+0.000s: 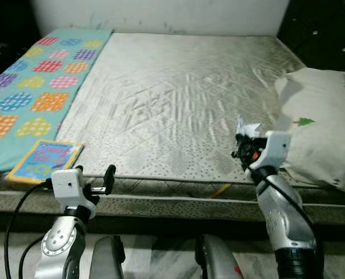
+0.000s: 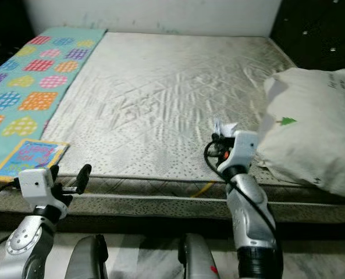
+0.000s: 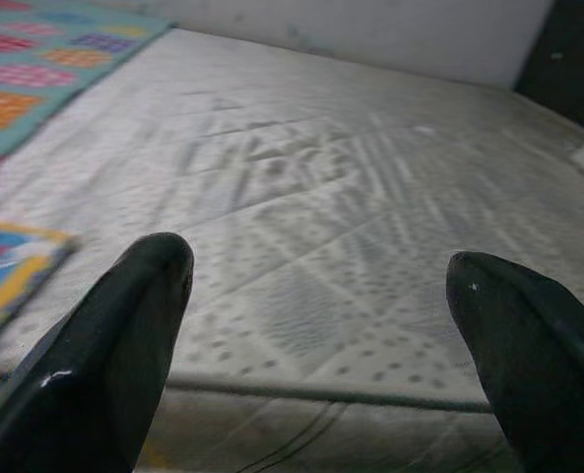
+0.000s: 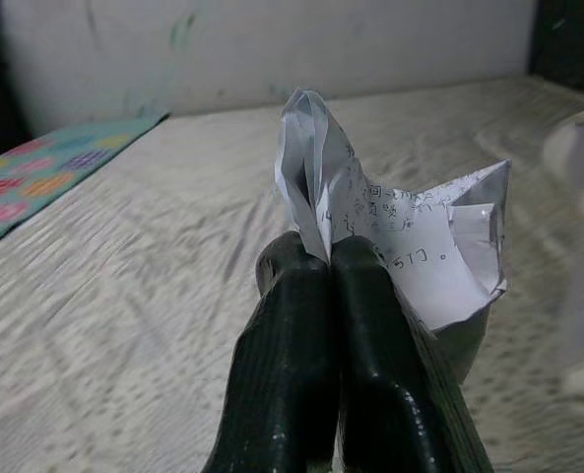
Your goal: Clean up the room
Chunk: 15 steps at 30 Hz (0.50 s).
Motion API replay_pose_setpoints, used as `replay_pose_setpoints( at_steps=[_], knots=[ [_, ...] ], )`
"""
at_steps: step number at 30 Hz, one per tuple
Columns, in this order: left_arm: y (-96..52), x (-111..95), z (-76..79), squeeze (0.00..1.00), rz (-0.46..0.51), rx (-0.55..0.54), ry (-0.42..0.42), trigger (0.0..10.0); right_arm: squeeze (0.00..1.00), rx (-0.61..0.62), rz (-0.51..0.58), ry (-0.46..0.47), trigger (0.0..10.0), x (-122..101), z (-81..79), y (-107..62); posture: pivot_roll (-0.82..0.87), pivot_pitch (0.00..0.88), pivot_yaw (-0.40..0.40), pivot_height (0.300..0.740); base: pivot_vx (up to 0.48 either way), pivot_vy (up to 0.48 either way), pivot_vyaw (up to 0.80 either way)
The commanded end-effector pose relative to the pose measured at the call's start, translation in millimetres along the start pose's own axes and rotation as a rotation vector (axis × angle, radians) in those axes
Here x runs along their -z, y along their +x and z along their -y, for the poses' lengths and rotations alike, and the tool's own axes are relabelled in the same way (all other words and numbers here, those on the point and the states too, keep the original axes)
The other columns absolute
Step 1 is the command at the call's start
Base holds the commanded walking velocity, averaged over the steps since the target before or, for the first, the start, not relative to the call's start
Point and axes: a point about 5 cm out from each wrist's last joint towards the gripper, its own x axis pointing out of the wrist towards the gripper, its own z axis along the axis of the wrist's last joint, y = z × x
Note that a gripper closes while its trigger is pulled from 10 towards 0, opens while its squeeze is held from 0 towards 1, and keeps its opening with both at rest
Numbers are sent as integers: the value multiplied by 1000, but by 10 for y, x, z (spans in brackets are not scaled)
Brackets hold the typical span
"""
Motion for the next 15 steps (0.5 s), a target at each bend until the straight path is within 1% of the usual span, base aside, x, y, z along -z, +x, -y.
replay_pose_setpoints(
  at_steps=[1,3,4,6,11,15],
  knots=[
    [6,-13,12,0,-2,9,8,10000,0,15,-4,11,10000,-34,32,36,-107,0,-36,586,0,0,0],
    [5,-15,0,0,-2,10,9,10000,0,10,-11,13,10000,-38,35,43,-104,0,-38,604,0,0,0],
    [5,-15,0,0,-2,10,9,10000,0,10,-11,13,10000,-38,35,43,-104,0,-38,604,0,0,0],
    [9,-20,-14,0,-2,10,15,10000,0,-3,-17,5,10000,-29,10,40,-103,0,-40,618,0,0,0],
    [9,1,-11,0,-11,12,23,10000,0,-16,-35,-7,10000,20,-41,17,-106,0,-43,618,0,0,0],
    [6,15,14,0,-15,17,21,10000,0,-40,-18,-1,10000,4,-50,2,-105,0,-44,618,0,0,0]
  ],
)
